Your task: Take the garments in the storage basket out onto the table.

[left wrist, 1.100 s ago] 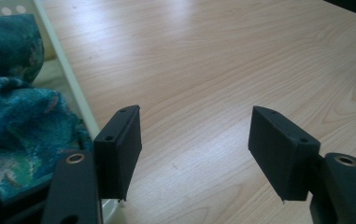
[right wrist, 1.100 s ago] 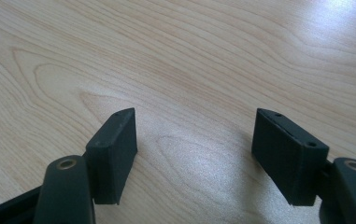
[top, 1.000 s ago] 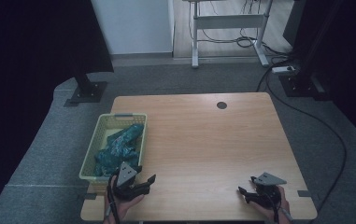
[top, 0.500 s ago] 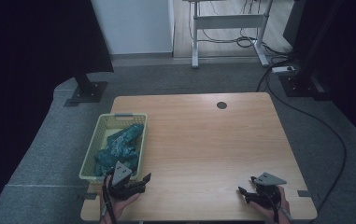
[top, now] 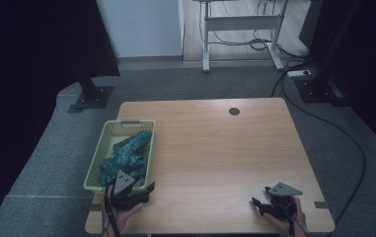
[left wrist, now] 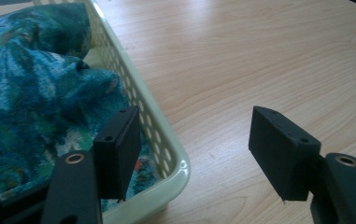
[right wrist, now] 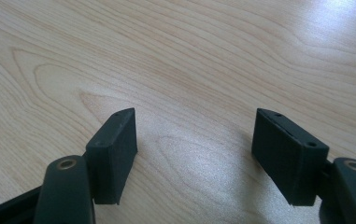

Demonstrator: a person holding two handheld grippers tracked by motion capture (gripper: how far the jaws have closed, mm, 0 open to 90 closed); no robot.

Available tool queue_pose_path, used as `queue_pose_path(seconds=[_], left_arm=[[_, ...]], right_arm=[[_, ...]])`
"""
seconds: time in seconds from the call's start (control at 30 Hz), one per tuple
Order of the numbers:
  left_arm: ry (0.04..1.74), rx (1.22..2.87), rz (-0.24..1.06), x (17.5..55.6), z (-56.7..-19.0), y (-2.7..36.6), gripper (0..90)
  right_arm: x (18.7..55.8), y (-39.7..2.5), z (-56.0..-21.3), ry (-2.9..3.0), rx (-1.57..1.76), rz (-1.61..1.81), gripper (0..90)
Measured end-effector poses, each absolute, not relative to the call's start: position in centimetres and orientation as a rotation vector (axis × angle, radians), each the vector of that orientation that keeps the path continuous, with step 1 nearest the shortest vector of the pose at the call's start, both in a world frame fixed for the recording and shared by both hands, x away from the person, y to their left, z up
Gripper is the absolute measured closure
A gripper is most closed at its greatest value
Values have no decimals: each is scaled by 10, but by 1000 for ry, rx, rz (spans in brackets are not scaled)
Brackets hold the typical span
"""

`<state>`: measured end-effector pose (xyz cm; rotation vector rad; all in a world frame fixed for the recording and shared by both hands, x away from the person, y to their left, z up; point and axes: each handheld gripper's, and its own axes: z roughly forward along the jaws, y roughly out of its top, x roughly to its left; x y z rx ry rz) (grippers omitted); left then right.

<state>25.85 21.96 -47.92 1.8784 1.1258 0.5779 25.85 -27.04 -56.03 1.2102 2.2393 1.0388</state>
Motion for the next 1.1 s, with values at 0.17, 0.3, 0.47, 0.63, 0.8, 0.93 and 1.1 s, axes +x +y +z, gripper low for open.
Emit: queue_pose_path(seconds=[0.17, 0.3, 0.47, 0.63, 0.8, 0.93, 1.1], left_arm=[[1137, 1862, 583, 259, -478, 225, 342], [1146, 1851, 584, 259, -478, 230, 342], [1163, 1848, 600, 259, -477, 235, 340], [1175, 1834, 599, 259, -477, 240, 340], [1180, 1827, 605, 258, -476, 244, 338], [1195, 1817, 610, 259, -476, 250, 335], [1212, 1815, 619, 260, -477, 254, 334]], right_arm=[[259, -270, -560, 2239, 1211, 1039, 307], [259, -270, -560, 2239, 1211, 1039, 307], [259, -270, -560, 2239, 1210, 1039, 307], [259, -270, -560, 2239, 1211, 1039, 307], [258, -270, -560, 2239, 1211, 1038, 307], [259, -270, -560, 2239, 1211, 1039, 307], [258, -270, -560, 2239, 1211, 1039, 307]])
